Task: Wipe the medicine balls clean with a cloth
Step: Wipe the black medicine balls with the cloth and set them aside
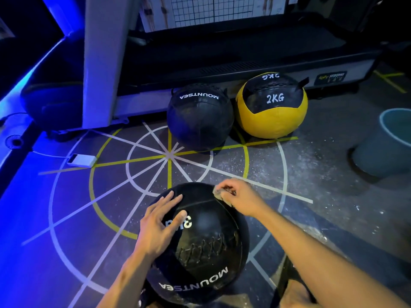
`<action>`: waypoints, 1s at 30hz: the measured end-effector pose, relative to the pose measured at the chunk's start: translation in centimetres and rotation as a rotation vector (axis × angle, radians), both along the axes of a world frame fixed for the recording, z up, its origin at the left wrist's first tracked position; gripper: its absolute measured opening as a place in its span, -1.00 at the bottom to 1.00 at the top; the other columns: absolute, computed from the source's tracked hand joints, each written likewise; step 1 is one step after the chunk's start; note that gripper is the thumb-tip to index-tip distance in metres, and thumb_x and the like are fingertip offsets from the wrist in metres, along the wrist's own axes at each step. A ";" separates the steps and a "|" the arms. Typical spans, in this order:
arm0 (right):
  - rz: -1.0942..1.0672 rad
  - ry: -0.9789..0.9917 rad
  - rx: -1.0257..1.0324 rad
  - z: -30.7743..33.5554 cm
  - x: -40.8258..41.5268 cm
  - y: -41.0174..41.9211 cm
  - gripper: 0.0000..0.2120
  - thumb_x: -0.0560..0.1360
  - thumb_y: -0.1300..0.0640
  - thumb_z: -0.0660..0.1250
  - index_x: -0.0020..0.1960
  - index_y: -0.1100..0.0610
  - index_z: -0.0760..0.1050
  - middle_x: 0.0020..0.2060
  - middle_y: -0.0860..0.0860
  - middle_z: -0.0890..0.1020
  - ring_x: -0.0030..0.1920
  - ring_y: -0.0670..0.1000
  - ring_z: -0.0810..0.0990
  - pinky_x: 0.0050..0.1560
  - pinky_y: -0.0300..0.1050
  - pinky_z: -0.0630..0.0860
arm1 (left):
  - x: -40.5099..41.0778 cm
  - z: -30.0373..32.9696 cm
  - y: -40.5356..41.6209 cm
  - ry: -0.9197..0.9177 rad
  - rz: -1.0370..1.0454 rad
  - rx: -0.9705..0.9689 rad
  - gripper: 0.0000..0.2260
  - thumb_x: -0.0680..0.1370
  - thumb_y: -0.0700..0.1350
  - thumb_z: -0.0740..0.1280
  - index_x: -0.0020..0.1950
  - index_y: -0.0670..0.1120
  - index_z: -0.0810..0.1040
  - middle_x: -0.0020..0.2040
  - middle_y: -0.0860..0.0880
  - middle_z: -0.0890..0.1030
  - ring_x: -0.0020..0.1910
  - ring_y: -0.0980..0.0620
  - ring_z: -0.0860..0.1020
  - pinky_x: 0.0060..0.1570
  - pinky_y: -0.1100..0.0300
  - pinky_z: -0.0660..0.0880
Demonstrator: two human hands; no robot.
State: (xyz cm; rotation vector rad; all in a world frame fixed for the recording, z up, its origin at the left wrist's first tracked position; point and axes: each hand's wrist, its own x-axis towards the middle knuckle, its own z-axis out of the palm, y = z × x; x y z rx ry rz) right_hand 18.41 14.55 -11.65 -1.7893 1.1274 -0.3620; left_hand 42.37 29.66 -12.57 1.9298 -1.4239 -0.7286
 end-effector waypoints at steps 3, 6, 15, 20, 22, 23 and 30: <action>0.000 0.019 -0.040 -0.6 0.7 0.6 -0.80 0.62 0.14 0.33 0.10 -0.16 0.60 0.12 -0.13 0.60 0.12 -0.13 0.56 0.16 -0.13 0.49 | 0.4 0.2 -0.2 -0.011 0.015 0.001 -0.51 0.45 0.51 0.19 0.37 0.49 0.39 0.50 0.39 0.30 0.56 0.17 0.21 0.55 -0.06 0.19; -0.036 -0.038 -0.002 -0.8 -1.6 3.3 -0.76 0.61 0.14 0.34 0.03 -0.24 0.57 0.09 -0.15 0.60 0.07 -0.19 0.58 0.10 -0.23 0.50 | 0.8 0.3 -0.9 -0.014 0.022 -0.004 -0.53 0.45 0.51 0.19 0.34 0.50 0.39 0.48 0.35 0.33 0.55 0.14 0.24 0.53 -0.08 0.21; -0.223 -0.192 0.041 -4.9 -5.7 12.4 -0.86 0.65 0.17 0.30 0.06 -0.07 0.54 -0.15 -0.05 0.59 -0.16 -0.03 0.56 -0.10 -0.04 0.51 | 1.8 0.0 -3.8 -0.006 -0.021 0.012 -0.53 0.46 0.51 0.15 0.35 0.48 0.40 0.49 0.32 0.35 0.53 0.12 0.29 0.51 -0.15 0.23; -0.313 -0.143 0.021 -4.2 -3.9 9.9 -0.77 0.64 0.16 0.31 0.07 -0.19 0.56 -0.09 -0.16 0.63 -0.09 -0.15 0.61 -0.06 -0.28 0.53 | 2.3 -0.2 -3.5 0.008 0.011 0.011 -0.52 0.47 0.48 0.15 0.37 0.45 0.40 0.49 0.32 0.35 0.50 0.18 0.25 0.44 0.03 0.17; -0.308 -0.159 0.015 -3.4 -2.8 6.9 -0.77 0.64 0.24 0.30 0.03 -0.10 0.57 -0.14 -0.20 0.61 -0.12 -0.21 0.59 -0.10 -0.40 0.47 | 2.6 -0.2 -3.2 0.015 0.034 0.010 -0.50 0.47 0.47 0.16 0.39 0.42 0.41 0.48 0.34 0.36 0.49 0.20 0.26 0.42 0.06 0.17; -0.294 -0.156 0.013 -3.2 -2.1 5.0 -0.79 0.64 0.25 0.29 0.01 -0.05 0.57 -0.15 -0.21 0.61 -0.12 -0.24 0.58 -0.09 -0.42 0.45 | 2.6 -0.2 -2.9 0.019 0.041 0.010 -0.49 0.47 0.47 0.16 0.39 0.41 0.42 0.47 0.38 0.36 0.48 0.22 0.25 0.41 0.07 0.17; -0.165 -0.010 0.110 -5.8 1.0 -4.0 -0.82 0.63 0.24 0.31 0.04 -0.04 0.56 0.02 -0.12 0.64 0.01 -0.13 0.58 0.04 -0.18 0.44 | 2.7 -0.2 -2.4 0.028 0.077 -0.007 -0.49 0.49 0.42 0.19 0.40 0.34 0.48 0.47 0.31 0.42 0.49 0.20 0.28 0.42 0.09 0.18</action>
